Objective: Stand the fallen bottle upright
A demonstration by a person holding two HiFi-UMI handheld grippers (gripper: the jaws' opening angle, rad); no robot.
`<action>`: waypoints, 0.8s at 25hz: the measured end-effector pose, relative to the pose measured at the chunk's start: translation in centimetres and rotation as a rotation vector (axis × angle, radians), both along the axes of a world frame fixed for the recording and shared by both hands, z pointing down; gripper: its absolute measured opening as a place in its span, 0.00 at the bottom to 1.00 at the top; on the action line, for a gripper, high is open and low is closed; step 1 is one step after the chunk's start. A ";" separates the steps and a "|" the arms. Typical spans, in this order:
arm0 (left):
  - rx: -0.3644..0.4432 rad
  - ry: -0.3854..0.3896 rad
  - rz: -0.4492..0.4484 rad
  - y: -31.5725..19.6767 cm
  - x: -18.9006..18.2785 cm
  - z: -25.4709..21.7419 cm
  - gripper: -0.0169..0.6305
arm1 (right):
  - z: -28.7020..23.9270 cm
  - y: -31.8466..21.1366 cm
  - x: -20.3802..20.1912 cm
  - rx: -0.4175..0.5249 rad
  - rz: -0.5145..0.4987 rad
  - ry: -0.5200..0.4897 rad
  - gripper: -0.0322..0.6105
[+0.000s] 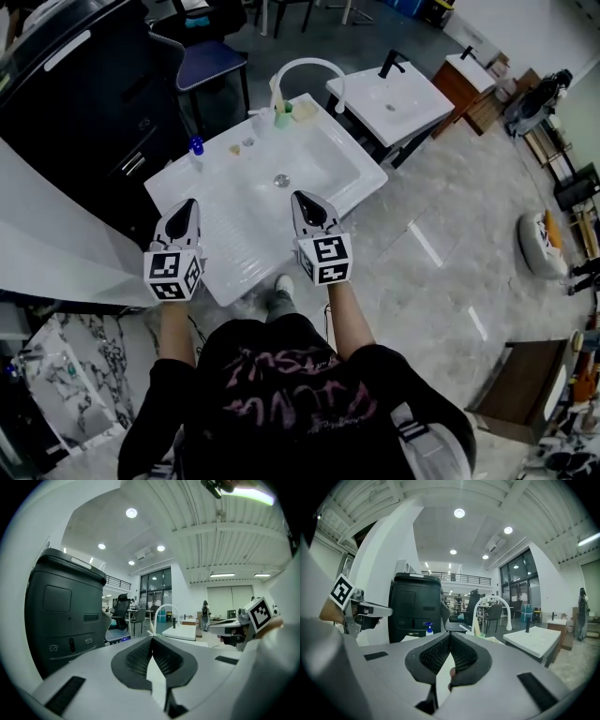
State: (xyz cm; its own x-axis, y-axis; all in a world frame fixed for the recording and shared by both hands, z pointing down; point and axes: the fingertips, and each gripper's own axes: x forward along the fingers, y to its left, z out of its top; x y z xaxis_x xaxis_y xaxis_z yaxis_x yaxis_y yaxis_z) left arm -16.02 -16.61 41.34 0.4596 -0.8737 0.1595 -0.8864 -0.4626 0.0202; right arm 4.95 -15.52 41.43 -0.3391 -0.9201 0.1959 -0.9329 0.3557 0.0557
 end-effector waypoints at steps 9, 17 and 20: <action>0.038 -0.004 0.013 2.3 -0.8 -1.2 0.05 | -0.9 2.6 -0.6 0.021 0.031 0.011 0.07; 0.044 -0.002 0.010 2.8 -1.9 -1.4 0.05 | -0.9 3.6 -0.8 0.027 0.058 0.014 0.07; 0.046 -0.014 0.013 3.1 -2.1 -1.3 0.05 | -0.9 3.8 -1.0 0.027 0.063 0.016 0.07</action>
